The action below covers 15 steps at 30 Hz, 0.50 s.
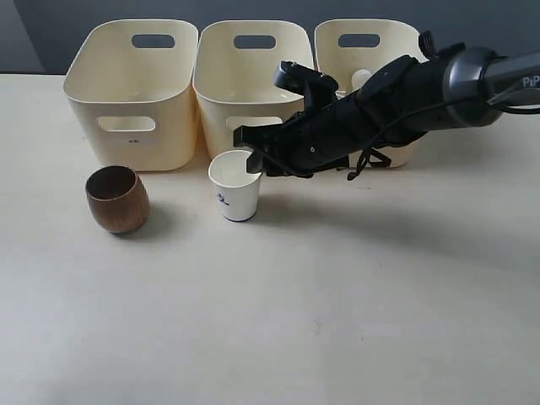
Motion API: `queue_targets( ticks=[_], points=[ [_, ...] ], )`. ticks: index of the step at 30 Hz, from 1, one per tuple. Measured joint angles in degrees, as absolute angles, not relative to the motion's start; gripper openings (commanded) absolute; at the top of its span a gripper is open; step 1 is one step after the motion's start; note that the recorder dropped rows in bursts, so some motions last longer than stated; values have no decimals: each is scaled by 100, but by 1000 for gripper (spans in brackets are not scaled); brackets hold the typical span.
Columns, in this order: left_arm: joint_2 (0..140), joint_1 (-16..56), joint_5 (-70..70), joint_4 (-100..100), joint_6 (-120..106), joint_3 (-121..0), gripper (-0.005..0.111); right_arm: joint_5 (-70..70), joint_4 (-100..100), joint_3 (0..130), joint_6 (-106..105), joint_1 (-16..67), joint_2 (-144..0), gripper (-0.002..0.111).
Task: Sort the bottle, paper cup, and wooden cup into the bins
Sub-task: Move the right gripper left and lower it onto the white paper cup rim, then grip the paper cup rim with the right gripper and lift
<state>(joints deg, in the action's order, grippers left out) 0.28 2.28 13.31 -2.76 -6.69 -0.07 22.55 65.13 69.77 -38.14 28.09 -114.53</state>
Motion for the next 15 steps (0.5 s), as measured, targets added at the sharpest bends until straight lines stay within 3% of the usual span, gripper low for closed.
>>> queue_targets(
  ticks=[4, 6, 9, 15],
  points=[
    [28, 228, 1331, -276, -669, -7, 0, 2293, 6497, 6977, -3814, 2809, -11453, 50],
    [28, 228, 1331, -276, -669, -7, 0, 2324, 6464, 6977, -3814, 2809, -11453, 48],
    [28, 228, 1331, -276, -669, -7, 0, 2347, 6464, 6977, -3814, 2809, -11453, 35],
    [28, 228, 1331, -276, -669, -7, 0, 2365, 6464, 6977, -3814, 2809, -11453, 34]
  ],
)
